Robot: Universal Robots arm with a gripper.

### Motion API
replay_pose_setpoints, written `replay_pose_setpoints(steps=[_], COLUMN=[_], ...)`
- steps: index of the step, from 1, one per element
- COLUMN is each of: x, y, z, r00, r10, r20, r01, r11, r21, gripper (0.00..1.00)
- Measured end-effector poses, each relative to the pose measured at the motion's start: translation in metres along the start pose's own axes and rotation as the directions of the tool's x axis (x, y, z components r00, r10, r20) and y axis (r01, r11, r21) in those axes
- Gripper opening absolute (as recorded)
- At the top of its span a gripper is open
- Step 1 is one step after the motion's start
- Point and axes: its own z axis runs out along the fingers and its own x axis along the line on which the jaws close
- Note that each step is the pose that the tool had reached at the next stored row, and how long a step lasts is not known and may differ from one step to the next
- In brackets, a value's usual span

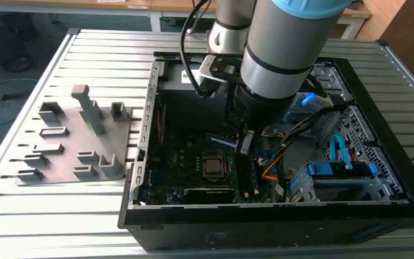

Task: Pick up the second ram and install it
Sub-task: 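Insert the second ram into the second slot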

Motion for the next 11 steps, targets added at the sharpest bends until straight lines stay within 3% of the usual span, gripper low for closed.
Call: replay_pose_setpoints(steps=[11], x=[0.0], y=[0.0], z=[0.0], r00=[0.9988], r10=[0.049], r20=[0.0021], r01=[-0.049], r11=[0.9988], r21=[0.0034], gripper=[0.14])
